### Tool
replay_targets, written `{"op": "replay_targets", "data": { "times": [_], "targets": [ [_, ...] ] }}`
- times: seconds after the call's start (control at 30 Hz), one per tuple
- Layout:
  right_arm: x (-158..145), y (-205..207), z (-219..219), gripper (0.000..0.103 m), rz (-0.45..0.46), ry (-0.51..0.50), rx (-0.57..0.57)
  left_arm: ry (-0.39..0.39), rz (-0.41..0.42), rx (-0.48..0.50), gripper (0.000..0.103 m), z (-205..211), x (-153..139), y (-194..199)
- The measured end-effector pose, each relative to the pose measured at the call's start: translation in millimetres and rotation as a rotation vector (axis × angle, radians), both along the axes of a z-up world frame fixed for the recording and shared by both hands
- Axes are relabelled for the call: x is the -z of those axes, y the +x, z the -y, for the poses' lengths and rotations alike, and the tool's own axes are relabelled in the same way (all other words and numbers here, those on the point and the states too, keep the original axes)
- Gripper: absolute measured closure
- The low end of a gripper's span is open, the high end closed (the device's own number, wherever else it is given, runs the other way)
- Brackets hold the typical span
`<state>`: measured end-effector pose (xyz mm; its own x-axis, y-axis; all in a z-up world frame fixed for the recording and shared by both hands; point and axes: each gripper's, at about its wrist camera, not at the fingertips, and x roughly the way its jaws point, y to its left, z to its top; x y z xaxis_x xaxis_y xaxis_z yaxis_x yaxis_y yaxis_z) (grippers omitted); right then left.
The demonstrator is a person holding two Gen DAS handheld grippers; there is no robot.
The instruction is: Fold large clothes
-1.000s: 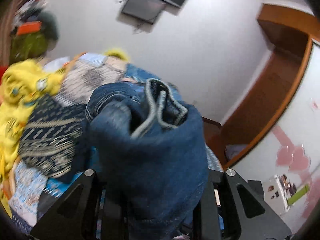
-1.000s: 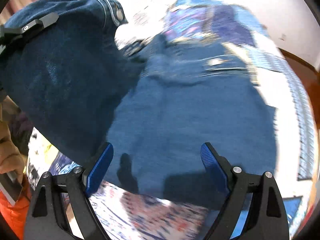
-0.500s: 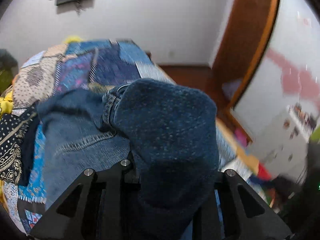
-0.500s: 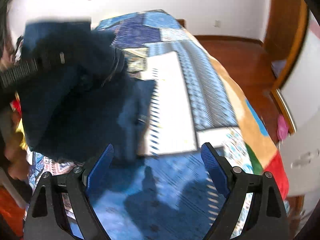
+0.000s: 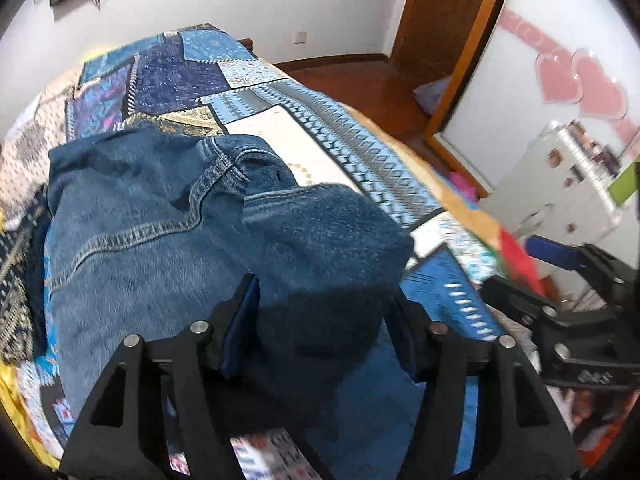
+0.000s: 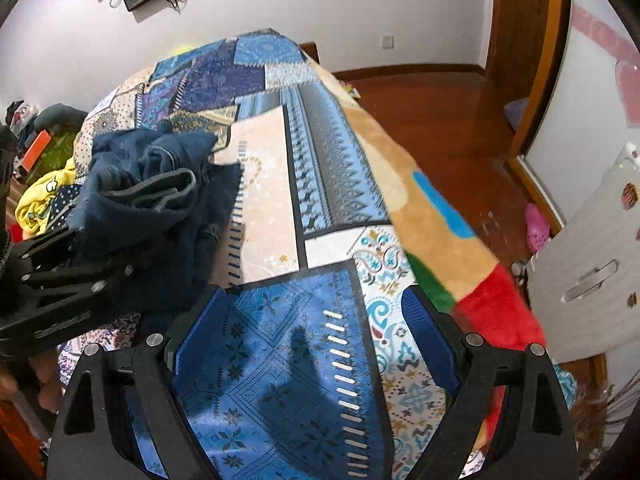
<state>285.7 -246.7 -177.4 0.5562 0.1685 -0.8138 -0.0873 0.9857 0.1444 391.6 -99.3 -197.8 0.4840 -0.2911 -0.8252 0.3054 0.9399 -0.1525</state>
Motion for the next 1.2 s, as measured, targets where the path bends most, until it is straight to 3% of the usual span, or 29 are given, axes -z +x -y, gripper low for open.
{"op": "replay_targets", "data": {
  "times": [0.13,0.23,0.27,0.3,0.4,0.53,0.7,0.87,1.07,1.2],
  "targets": [
    [-13.1,-0.1,-6.3,0.016,0.039,0.015,-0.024,-0.057,0.047,-0.001,0.044,-20.6,-28.1,-22.2],
    [-24.1,3.0,-21.3,0.016,0.077,0.017,-0.054,-0.013,0.14,-0.028,0.037,-43.3,-52.9,-39.8],
    [-29.2,4.6,-28.7,0.016,0.093,0.028,-0.074,-0.001,0.163,-0.049,0.03,-52.0,-57.7,-43.0],
    [-32.2,6.2,-34.8,0.016,0.105,0.037,-0.089,0.012,0.182,-0.074,0.023,-60.7,-60.7,-44.5],
    [-37.4,12.7,-57.3,0.016,0.126,0.061,-0.14,0.087,0.229,-0.18,0.018,-92.5,-62.6,-46.2],
    [-26.6,31.8,-89.5,0.016,0.097,0.063,-0.214,0.152,0.17,-0.268,0.018,-129.2,-43.2,-41.3],
    [13.3,56.1,-103.7,0.016,-0.013,-0.002,-0.245,0.167,0.045,-0.266,0.018,-147.7,-4.2,-39.6],
    [31.6,57.3,-78.4,0.015,-0.037,0.008,-0.231,0.129,0.08,-0.288,0.006,-153.7,16.5,-45.8],
    [44.2,44.1,-46.3,0.014,-0.065,0.055,-0.222,0.07,0.078,-0.275,0.005,-159.5,30.3,-48.6],
    [29.8,42.7,-43.9,0.014,-0.047,0.001,-0.243,0.075,0.036,-0.267,0.005,-159.4,25.5,-41.4]
  ]
}}
